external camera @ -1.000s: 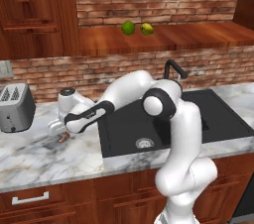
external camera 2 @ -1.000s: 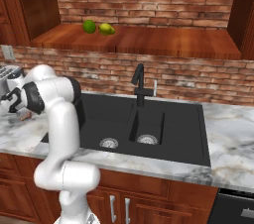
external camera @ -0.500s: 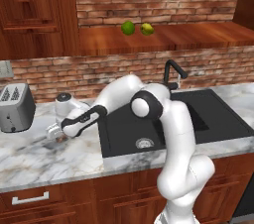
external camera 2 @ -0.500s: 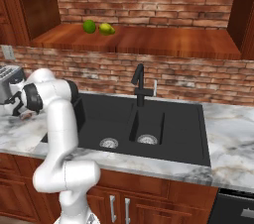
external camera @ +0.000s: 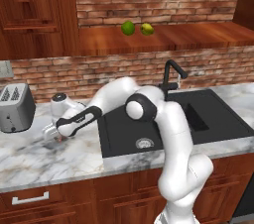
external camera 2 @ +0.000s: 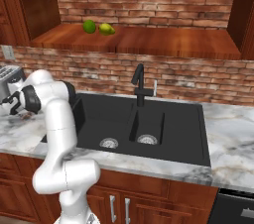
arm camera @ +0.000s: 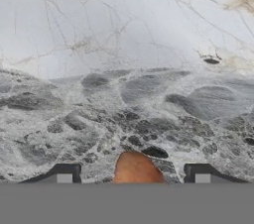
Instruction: Pick the pear, lime, mushroom from the counter and place them in the cabinet.
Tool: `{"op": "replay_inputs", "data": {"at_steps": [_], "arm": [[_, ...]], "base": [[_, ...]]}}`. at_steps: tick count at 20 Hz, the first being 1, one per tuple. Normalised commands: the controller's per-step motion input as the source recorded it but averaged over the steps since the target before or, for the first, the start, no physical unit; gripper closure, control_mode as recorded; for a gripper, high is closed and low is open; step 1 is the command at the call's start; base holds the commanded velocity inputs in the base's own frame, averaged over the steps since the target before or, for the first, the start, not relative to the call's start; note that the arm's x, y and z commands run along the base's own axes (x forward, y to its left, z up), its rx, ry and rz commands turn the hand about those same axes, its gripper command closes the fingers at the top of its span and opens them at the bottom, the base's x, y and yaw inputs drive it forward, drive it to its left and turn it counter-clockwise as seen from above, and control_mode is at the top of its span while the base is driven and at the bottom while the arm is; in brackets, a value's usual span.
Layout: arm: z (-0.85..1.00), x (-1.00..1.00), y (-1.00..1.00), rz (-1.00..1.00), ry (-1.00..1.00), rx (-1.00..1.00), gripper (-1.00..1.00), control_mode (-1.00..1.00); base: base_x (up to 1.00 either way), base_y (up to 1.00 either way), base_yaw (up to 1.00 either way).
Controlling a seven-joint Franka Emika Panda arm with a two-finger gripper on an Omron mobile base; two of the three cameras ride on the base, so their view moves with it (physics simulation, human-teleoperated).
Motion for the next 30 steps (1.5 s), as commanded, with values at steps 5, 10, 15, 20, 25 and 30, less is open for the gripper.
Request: {"op": "replay_inputs", "data": {"at_steps": [5, 10, 15, 20, 25, 30], "arm": [[-0.67, -0.06, 0.05, 0.03, 0.01, 0.00, 1.00, -1.00], [-0.50, -0.27, -0.11, 0.01, 0.01, 0.05, 1.00, -1.00], [0.30, -0.33, -0.33, 0.00, -0.02, 0.20, 1.00, -1.00], [0.78, -0.82, -0.60, 0.02, -0.11, 0.24, 1.00, -1.00], [0.61, -1.00, -0.72, 0.00, -0.23, 0.17, 1.00, -1.00], [0.85, -0.98, -0.87, 0.00, -0.14, 0.20, 1.00, -1.00]], "base": [[0.00, 0.00, 0.00], [0.00, 0.00, 0.00], [0.00, 0.00, 0.00], [0.00, 0.00, 0.00], [0.00, 0.00, 0.00], [0.00, 0.00, 0.00]]}}
